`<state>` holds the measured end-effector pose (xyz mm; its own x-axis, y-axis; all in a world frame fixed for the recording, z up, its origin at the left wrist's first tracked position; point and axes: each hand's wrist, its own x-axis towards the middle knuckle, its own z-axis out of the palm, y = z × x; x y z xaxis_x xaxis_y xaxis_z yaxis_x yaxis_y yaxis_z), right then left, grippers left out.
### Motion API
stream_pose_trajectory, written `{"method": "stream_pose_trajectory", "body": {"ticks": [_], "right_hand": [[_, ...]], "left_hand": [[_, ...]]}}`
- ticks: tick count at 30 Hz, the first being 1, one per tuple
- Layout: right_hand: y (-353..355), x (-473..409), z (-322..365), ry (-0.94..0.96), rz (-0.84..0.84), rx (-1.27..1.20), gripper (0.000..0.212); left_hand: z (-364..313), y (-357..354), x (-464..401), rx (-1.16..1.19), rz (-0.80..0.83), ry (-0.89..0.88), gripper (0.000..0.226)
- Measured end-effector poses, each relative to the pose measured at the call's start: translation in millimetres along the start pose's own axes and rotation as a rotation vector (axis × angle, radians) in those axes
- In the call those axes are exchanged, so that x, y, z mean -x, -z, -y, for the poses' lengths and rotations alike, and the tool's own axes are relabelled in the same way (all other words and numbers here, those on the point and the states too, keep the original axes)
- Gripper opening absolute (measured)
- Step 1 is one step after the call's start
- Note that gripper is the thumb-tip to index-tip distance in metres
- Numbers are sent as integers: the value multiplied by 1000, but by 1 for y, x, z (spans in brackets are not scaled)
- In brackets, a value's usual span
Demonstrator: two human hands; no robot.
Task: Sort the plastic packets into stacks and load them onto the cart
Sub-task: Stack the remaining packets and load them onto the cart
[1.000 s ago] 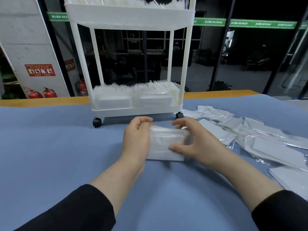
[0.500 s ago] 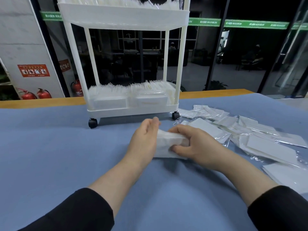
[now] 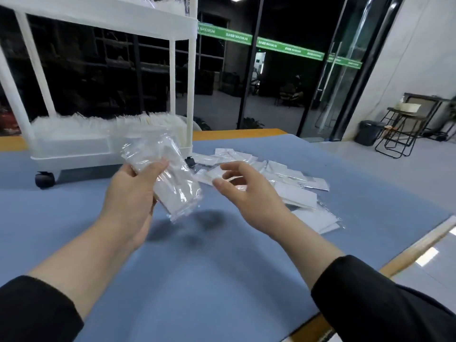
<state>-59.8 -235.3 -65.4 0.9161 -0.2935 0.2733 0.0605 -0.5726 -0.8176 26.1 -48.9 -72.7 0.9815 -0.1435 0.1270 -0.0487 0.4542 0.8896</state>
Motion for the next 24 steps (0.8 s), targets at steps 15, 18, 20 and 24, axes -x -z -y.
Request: {"method": "stream_pose_trajectory", "body": {"ticks": [15,18,20,24], "right_hand": [[172,18,-83,-541,242,822,106],[165,13,-78,-581,206,814,100],[165,9,-75,-617,233,797,94],[166,7,-68,-673,223,702,86]], "left_hand": [[8,-4,21,-755,315,-64,29],[9,-8,24,-695,312,-57,31],[12,-10,26,-737,352,-41,29],[16,-9,26,-853,421,-2,41]]}}
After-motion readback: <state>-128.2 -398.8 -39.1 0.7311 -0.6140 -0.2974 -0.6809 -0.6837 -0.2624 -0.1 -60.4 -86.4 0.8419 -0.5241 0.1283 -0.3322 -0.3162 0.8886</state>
